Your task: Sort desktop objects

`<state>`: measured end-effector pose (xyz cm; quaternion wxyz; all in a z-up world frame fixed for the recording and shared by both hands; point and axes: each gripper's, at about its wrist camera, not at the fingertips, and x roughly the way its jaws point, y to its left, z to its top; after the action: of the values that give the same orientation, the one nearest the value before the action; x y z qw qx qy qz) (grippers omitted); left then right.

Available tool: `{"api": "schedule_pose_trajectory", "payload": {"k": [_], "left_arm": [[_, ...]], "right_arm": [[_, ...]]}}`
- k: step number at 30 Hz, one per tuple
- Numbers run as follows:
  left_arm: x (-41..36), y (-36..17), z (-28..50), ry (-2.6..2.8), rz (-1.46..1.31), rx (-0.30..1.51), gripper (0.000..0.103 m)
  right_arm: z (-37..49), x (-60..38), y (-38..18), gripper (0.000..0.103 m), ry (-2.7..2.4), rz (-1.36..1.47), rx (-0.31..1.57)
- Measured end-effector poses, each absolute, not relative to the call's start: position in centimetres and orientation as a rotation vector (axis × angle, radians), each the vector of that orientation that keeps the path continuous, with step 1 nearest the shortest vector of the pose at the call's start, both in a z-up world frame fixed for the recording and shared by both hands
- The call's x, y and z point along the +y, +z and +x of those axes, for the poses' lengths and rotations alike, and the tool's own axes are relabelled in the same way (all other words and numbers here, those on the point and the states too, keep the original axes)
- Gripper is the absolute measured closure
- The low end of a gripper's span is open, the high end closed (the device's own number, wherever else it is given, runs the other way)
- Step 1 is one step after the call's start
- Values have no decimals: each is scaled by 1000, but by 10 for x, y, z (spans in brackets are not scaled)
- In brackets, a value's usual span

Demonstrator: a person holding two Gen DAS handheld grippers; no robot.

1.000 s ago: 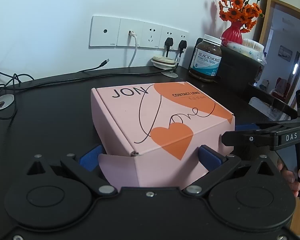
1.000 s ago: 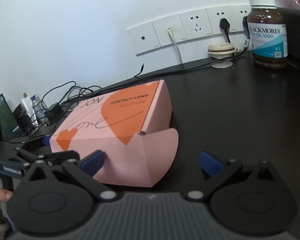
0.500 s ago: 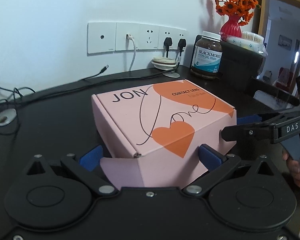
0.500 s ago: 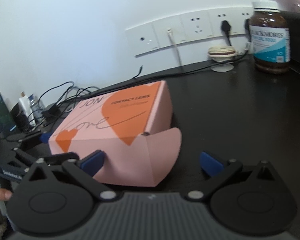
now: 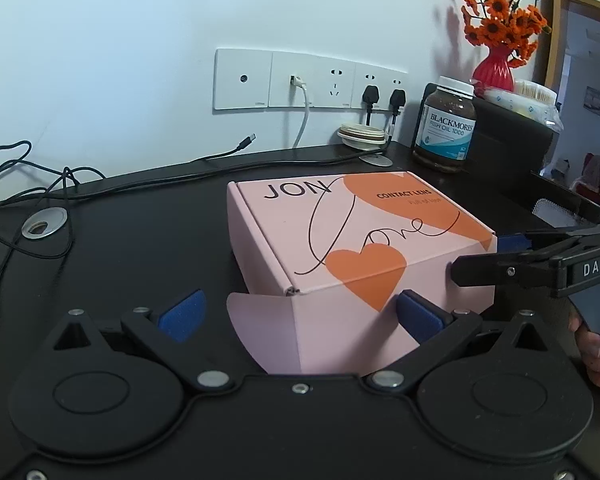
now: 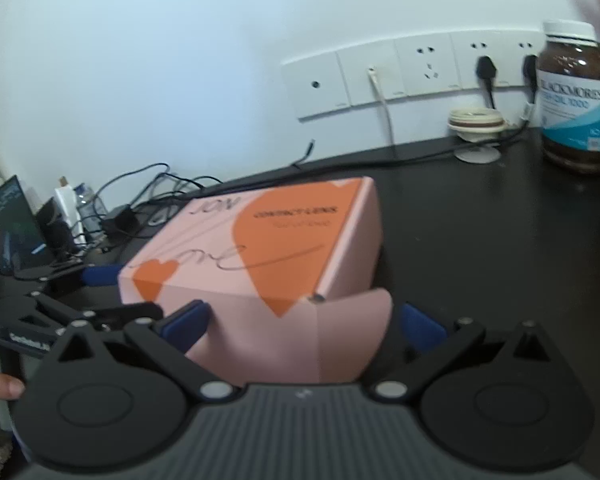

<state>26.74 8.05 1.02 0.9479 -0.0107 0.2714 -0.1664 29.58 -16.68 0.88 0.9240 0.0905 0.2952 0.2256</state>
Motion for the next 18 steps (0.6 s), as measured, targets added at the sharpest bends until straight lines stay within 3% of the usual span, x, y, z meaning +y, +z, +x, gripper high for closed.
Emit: {"api": "schedule_pose_trajectory", "payload": {"k": [18], "left_arm": [[68, 11, 262, -367, 3, 502, 0]], "right_arm": [[297, -163, 8, 1, 548, 296, 683]]}}
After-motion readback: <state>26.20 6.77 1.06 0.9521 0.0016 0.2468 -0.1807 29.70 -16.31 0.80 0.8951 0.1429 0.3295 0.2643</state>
